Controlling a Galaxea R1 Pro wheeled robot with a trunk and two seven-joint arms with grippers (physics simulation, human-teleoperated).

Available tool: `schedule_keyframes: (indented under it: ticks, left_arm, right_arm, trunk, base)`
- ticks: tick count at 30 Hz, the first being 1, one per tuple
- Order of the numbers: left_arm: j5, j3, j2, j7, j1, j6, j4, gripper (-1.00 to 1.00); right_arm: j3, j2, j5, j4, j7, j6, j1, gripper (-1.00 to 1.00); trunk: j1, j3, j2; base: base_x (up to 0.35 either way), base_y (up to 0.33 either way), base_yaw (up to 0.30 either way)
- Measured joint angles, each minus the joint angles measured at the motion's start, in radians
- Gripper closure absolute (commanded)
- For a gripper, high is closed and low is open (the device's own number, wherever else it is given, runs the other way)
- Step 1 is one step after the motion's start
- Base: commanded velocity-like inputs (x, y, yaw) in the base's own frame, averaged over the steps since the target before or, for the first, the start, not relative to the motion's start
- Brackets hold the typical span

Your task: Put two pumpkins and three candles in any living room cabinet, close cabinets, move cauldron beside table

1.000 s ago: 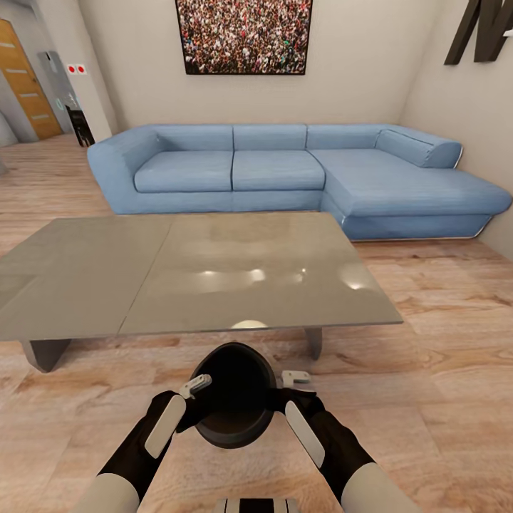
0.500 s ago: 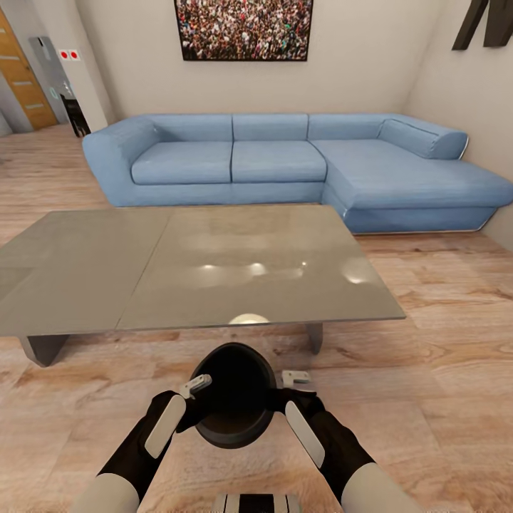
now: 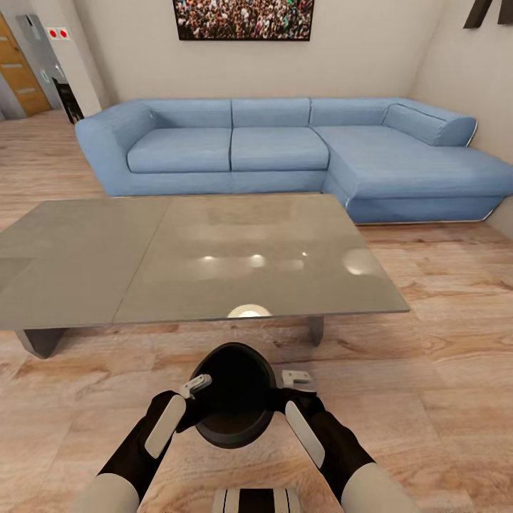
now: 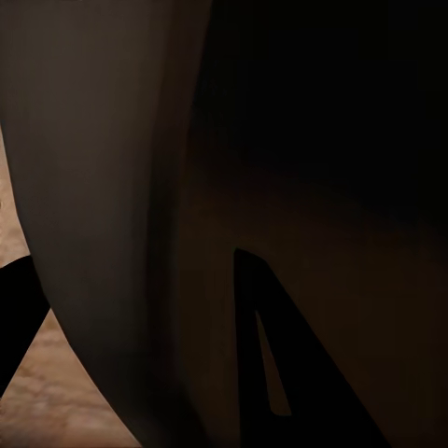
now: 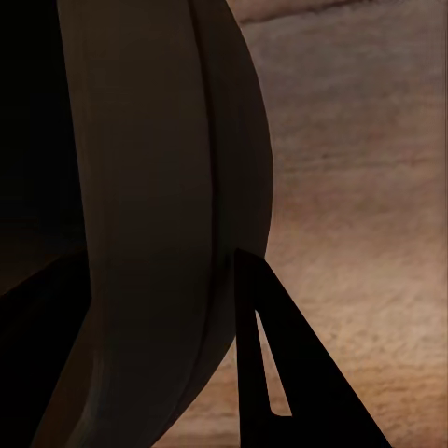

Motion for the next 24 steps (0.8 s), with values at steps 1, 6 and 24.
schedule_keyframes:
  ticks: [1,6,24]
  left_arm:
    - [0.000,0.000,0.000,0.000,0.000,0.000,0.000,1.00]
    - [0.001,0.000,0.000,-0.001,0.000,-0.001,0.000,1.00]
    - [0.002,0.000,0.000,-0.001,0.000,0.000,-0.001,1.00]
  right_arm:
    - [0.000,0.000,0.000,-0.001,-0.001,0.000,0.000,1.00]
    - [0.000,0.000,0.000,-0.001,-0.001,0.000,0.000,1.00]
    - [0.001,-0.001,-0.001,-0.005,-0.004,0.003,0.000,1.00]
  trunk:
    - [0.000,0.000,0.000]
    - [0.000,0.000,0.000]
    - [0.000,0.000,0.000]
  base:
    - [0.000,0.000,0.000]
    - [0.006,0.000,0.000]
    - [0.066,0.000,0.000]
